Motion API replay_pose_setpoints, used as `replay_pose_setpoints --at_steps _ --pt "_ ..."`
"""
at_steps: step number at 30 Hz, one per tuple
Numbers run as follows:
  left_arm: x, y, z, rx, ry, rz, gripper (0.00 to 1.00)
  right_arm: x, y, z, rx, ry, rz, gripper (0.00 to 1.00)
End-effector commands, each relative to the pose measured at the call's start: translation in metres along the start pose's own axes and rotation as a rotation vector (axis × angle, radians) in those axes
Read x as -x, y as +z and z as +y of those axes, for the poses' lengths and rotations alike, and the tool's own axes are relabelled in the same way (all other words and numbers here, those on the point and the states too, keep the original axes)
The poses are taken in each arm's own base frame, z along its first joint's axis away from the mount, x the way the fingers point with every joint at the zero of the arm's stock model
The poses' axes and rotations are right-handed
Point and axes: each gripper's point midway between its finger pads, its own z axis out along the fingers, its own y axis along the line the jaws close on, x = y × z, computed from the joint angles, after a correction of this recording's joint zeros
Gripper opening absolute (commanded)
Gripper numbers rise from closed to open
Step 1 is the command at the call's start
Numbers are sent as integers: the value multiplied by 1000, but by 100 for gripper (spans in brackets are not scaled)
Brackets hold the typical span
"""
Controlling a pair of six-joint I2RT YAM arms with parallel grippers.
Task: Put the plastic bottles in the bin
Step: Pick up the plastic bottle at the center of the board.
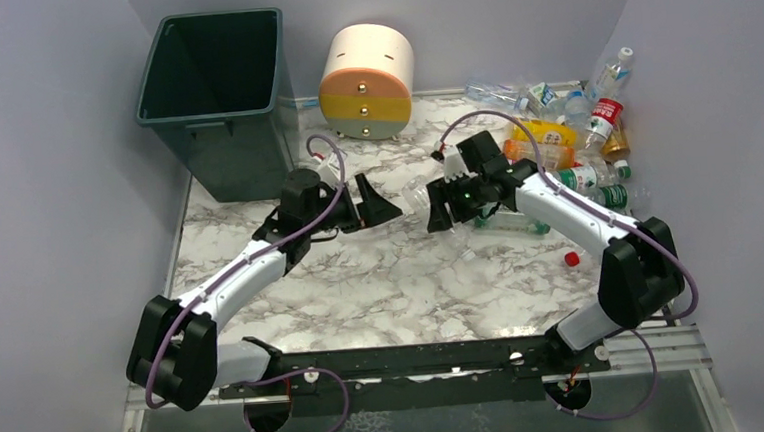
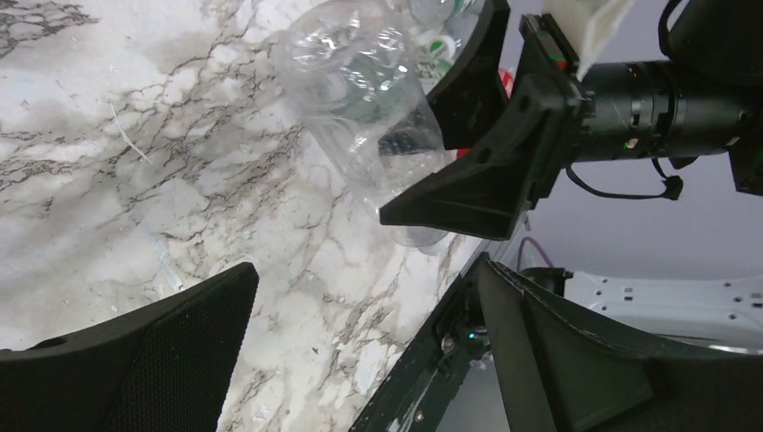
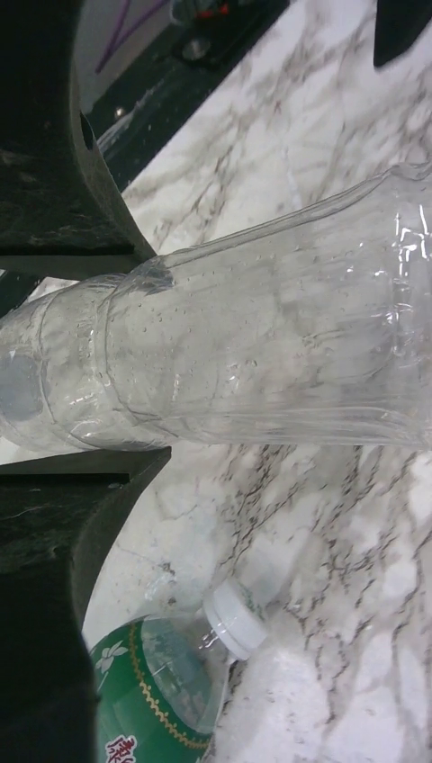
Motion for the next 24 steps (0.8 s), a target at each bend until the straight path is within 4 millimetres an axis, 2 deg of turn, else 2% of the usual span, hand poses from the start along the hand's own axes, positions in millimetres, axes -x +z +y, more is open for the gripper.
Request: replay_pose_setpoints --at_steps 1,9,13,18,24 --pt "21 -17 -27 -140 12 -65 99 30 -30 39 143 -23 -98 55" --pt "40 -32 -54 -204 -65 -128 99 61 -62 84 337 -33 -192 55" --pt "50 -40 -65 -228 -41 -185 99 68 -70 97 408 -31 -203 53" --pt "56 -44 -65 -211 -13 -238 99 71 -78 109 472 -24 -214 50" --pt "58 -35 -63 -179 19 -267 99 72 -83 124 522 -30 -216 50"
